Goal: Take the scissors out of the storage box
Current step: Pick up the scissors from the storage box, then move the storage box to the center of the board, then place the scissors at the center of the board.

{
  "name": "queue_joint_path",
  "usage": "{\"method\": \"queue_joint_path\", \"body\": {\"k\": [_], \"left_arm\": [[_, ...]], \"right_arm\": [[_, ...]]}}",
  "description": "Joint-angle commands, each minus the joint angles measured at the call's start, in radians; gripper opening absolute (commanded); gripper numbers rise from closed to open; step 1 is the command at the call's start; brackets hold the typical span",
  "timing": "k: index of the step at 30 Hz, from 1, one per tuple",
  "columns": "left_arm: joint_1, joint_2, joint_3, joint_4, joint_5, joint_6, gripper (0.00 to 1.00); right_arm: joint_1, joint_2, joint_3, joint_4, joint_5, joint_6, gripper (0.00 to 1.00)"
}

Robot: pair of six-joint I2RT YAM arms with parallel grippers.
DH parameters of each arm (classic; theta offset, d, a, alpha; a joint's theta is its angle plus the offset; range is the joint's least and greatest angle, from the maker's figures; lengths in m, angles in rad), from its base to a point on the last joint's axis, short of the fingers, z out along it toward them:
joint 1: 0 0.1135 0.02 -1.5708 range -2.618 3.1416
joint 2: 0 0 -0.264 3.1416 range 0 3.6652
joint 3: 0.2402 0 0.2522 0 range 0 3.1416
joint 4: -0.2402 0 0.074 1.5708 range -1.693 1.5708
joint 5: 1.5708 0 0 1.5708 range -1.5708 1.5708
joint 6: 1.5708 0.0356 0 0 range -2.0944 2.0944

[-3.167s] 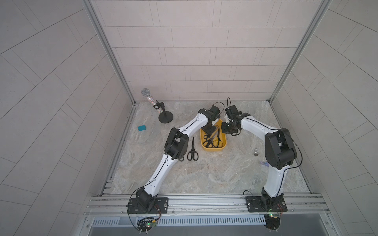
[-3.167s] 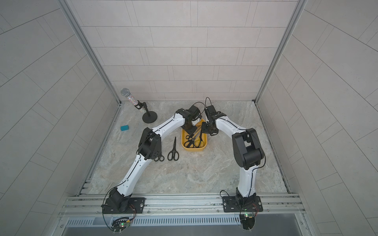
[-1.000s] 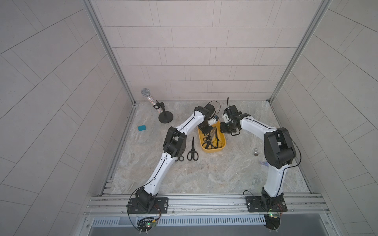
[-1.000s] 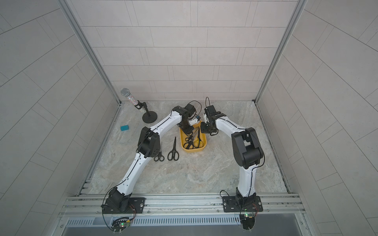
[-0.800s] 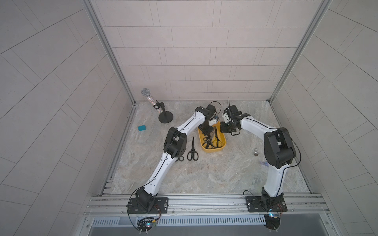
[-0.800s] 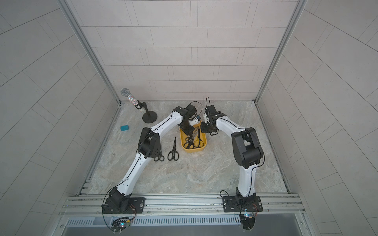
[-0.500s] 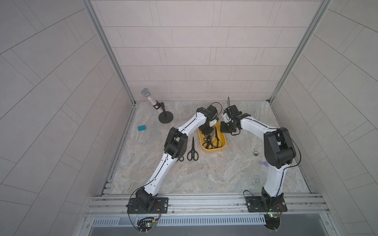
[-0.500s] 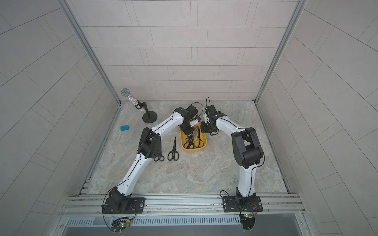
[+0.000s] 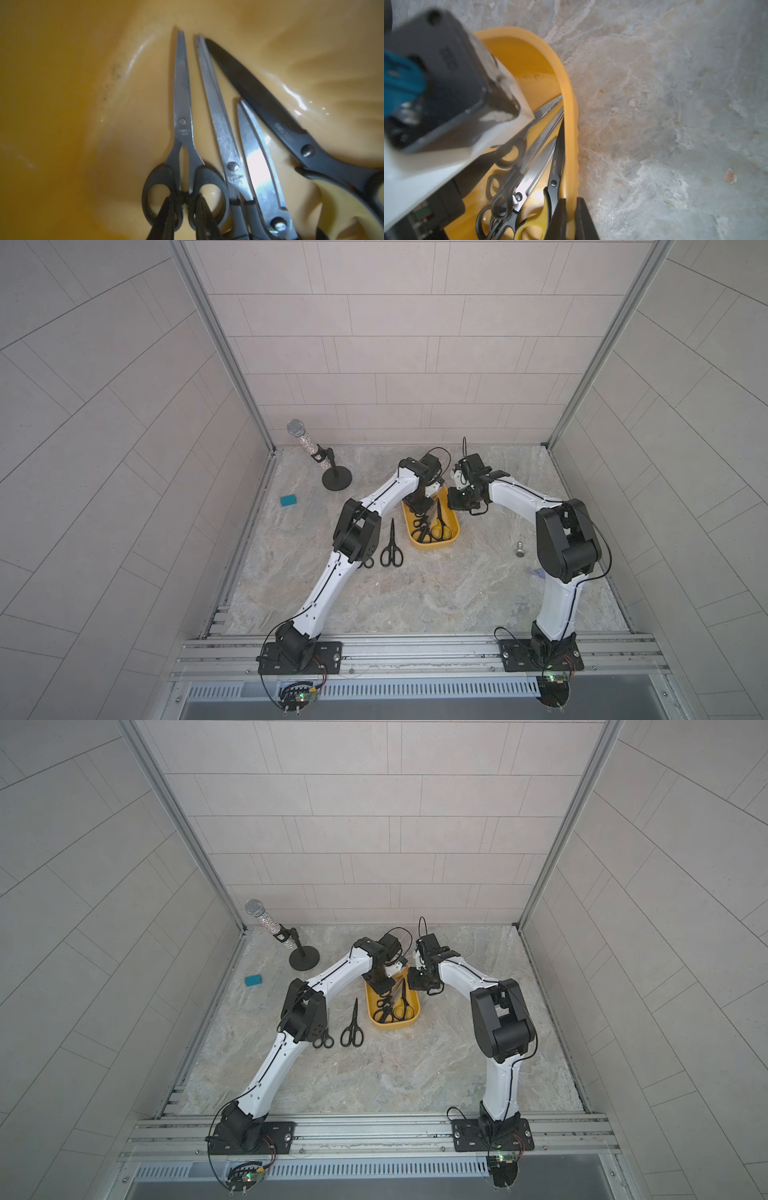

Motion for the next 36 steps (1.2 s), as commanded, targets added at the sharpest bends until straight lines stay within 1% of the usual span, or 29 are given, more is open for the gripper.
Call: {"method": "queue_joint_path", "body": {"k": [1,5,10,19,24,27,29,32,36], "left_arm": [[-0.005,0.005,0.009,-0.018,-0.057,-0.103,0.00],[-0.005,-0.041,0.024,0.034,-0.104,-0.176,0.00],[-0.008,-0.046,0.086,-0.019,-0.153,-0.229,0.00],[-0.013,-0.126,0.096,-0.027,-0.177,-0.336,0.00],[-0.025,-0.193,0.075,-0.038,-0.187,-0.437,0.00],[-0.044,-0.257,-0.015,-0.006,-0.212,-0.483,0.00],[-0.054,-0.323,-0.128,0.053,-0.227,-0.523,0.00],[-0.058,-0.429,-0.319,0.156,-0.201,-0.599,0.00],[-0.079,-0.551,-0.543,0.239,-0.189,-0.687,0.00]], "right_arm": [[-0.018,0.014,0.026,0.041,0.053,0.035,0.00],[-0.023,0.014,0.029,0.041,0.075,0.051,0.00],[-0.031,0.023,0.038,0.041,0.081,0.069,0.00],[-0.037,0.050,0.081,0.010,0.109,0.091,0.00],[-0.045,0.072,0.130,-0.022,0.149,0.110,0.00],[-0.055,0.088,0.166,-0.046,0.177,0.125,0.00],[-0.065,0.103,0.192,-0.063,0.188,0.131,0.00],[-0.080,0.122,0.216,-0.067,0.191,0.129,0.00],[-0.094,0.139,0.242,-0.075,0.195,0.125,0.00]]}}
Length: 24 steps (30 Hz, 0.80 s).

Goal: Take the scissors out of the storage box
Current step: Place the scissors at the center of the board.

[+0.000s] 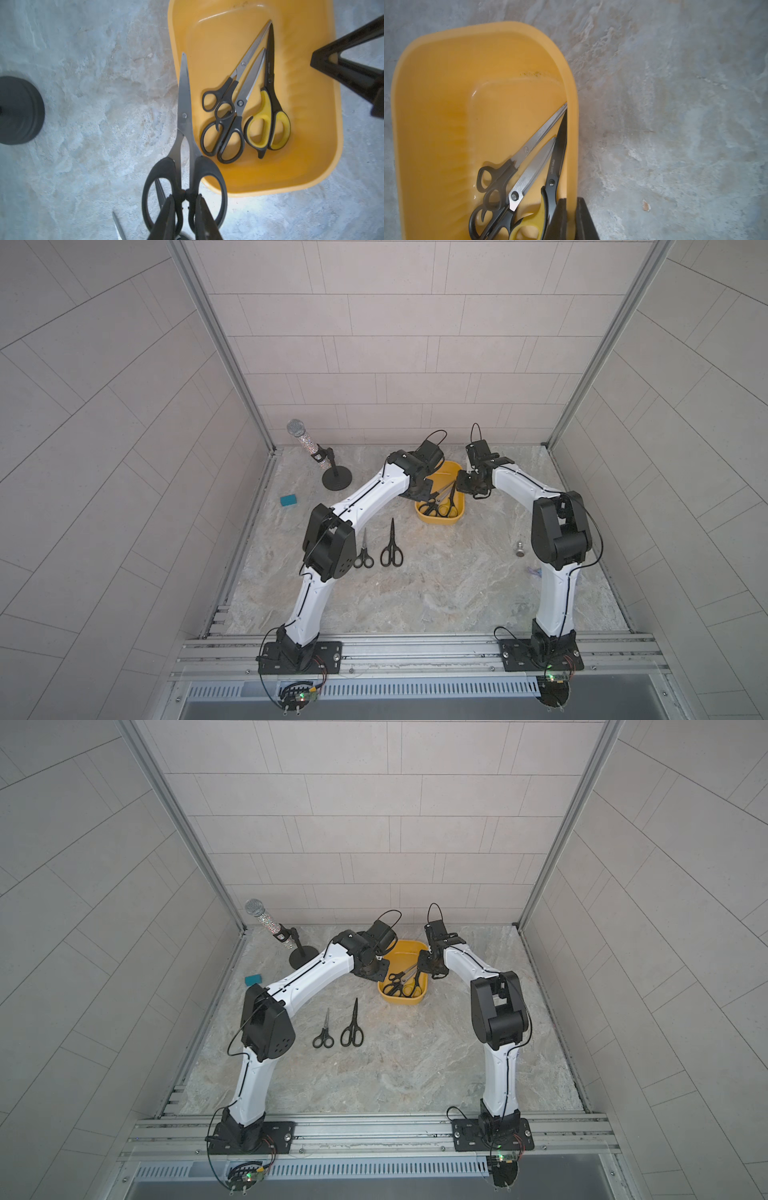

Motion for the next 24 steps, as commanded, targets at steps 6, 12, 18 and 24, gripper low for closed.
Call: {"method": "queue_joint_path", "body": {"k": [6,12,18,24], "left_arm": [[-0.097,-0.208,-0.388,0.171,0.014,-0.212,0.00],[-0.168,-0.283,-0.561,0.231,0.022,-0.297,0.00],[-0.176,-0.327,-0.594,0.277,0.023,-0.250,0.01],[-0.175,-0.246,-0.485,0.165,0.122,0.014,0.28]], "right_arm": [[-0.011,0.015,0.027,-0.021,0.040,-0.003,0.00],[-0.010,-0.004,-0.006,-0.019,0.052,-0.021,0.00],[-0.011,-0.033,-0.043,-0.016,0.066,-0.038,0.00],[-0.011,-0.033,-0.016,-0.028,0.062,-0.027,0.00]]}}
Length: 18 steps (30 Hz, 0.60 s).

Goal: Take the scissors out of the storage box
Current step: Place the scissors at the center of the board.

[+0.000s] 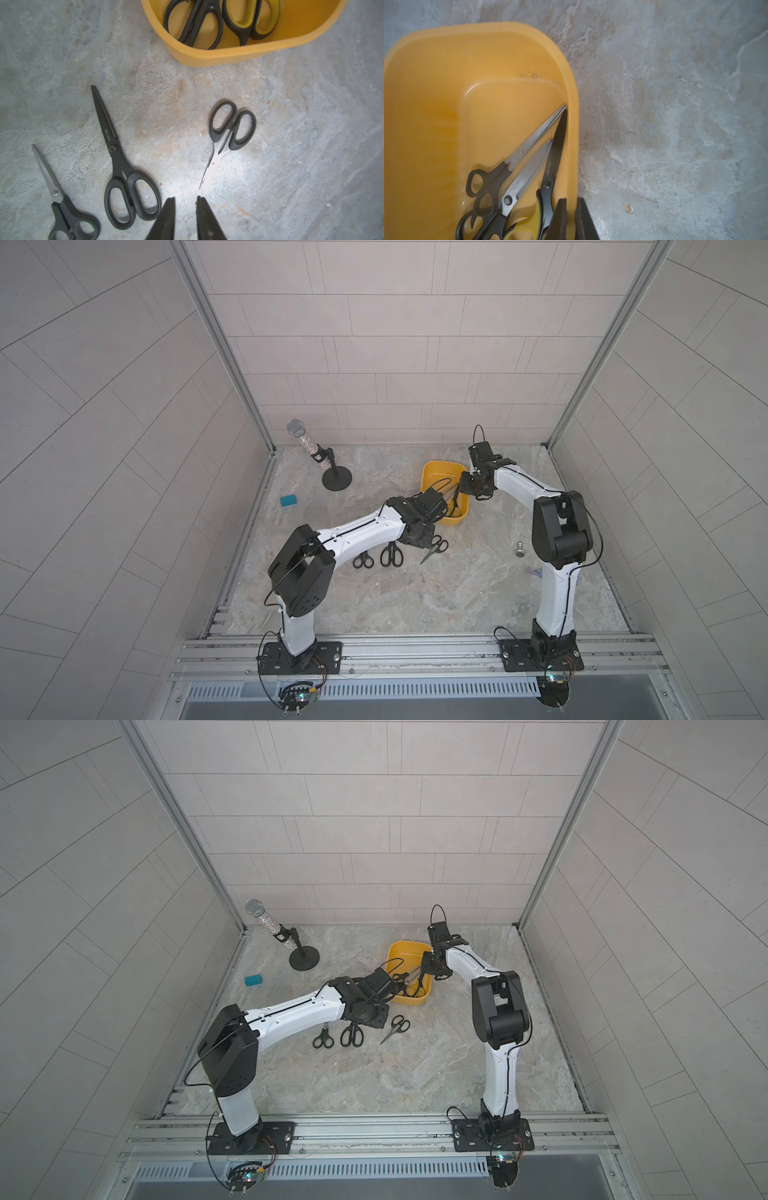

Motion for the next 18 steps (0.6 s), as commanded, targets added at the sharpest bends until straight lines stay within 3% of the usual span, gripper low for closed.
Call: {"method": "queue_joint_path", "body": {"k": [1,10,16,18], "left_arm": [[-0.001,0.039,0.054,-0.072,0.075,0.167,0.30],[-0.023,0.088,0.039,0.006,0.127,0.388,0.35],[-0.024,0.171,0.105,0.011,0.073,0.406,0.38],[-0.025,0.144,0.108,0.006,0.062,0.401,0.38]], "right_arm": [[0.000,-0.027,0.018,-0.040,0.035,-0.018,0.00],[-0.009,-0.020,0.018,-0.057,0.031,-0.014,0.00],[-0.010,-0.021,0.008,-0.070,-0.002,-0.013,0.00],[-0.010,-0.038,-0.004,-0.064,-0.006,-0.025,0.22]]}}
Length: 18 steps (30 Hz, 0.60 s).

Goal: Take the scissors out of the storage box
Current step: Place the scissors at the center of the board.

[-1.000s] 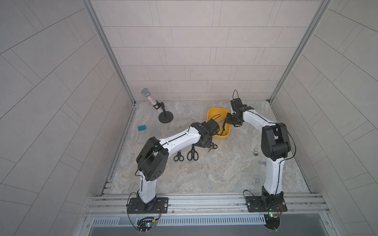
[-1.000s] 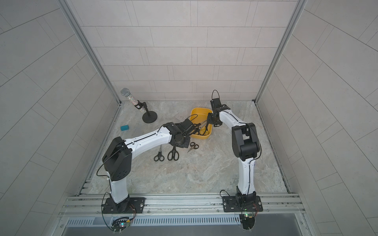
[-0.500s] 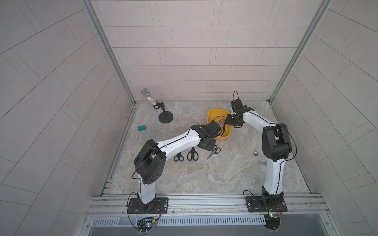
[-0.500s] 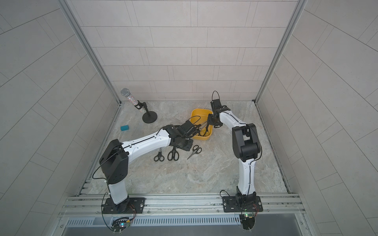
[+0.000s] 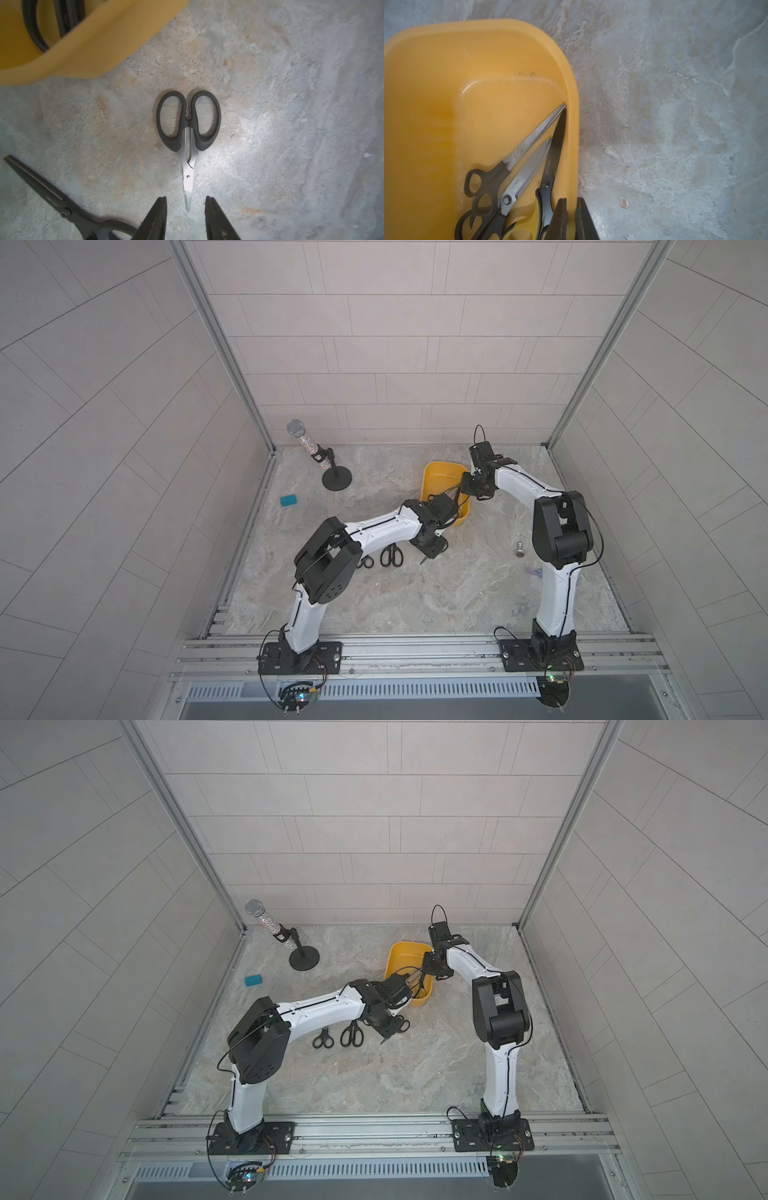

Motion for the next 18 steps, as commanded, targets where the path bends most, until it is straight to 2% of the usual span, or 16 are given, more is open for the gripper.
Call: {"method": "queue_joint_path", "body": {"k": [1,4,7,13,18], "left_arm": [[-0.005,-0.054,0.029,-0.002,-0.042,0.018,0.39],[0.005,-0.130,0.002,0.010,-0.057,-0.015,0.40],[0.028,-0.199,-0.026,0.021,-0.065,-0.044,0.41],[0.170,-0.271,-0.047,-0.041,-0.043,-0.176,0.41],[0.337,-0.313,-0.066,-0.088,-0.052,-0.223,0.41]], "right_arm": [[-0.004,-0.053,-0.021,-0.026,0.005,-0.022,0.32],[-0.004,-0.102,-0.040,-0.003,0.033,-0.026,0.53],[-0.004,-0.151,-0.031,0.000,0.049,-0.041,0.65],[0.007,-0.274,-0.026,-0.079,0.063,-0.155,0.69],[0.070,-0.421,-0.168,-0.162,-0.083,-0.308,0.65]]}}
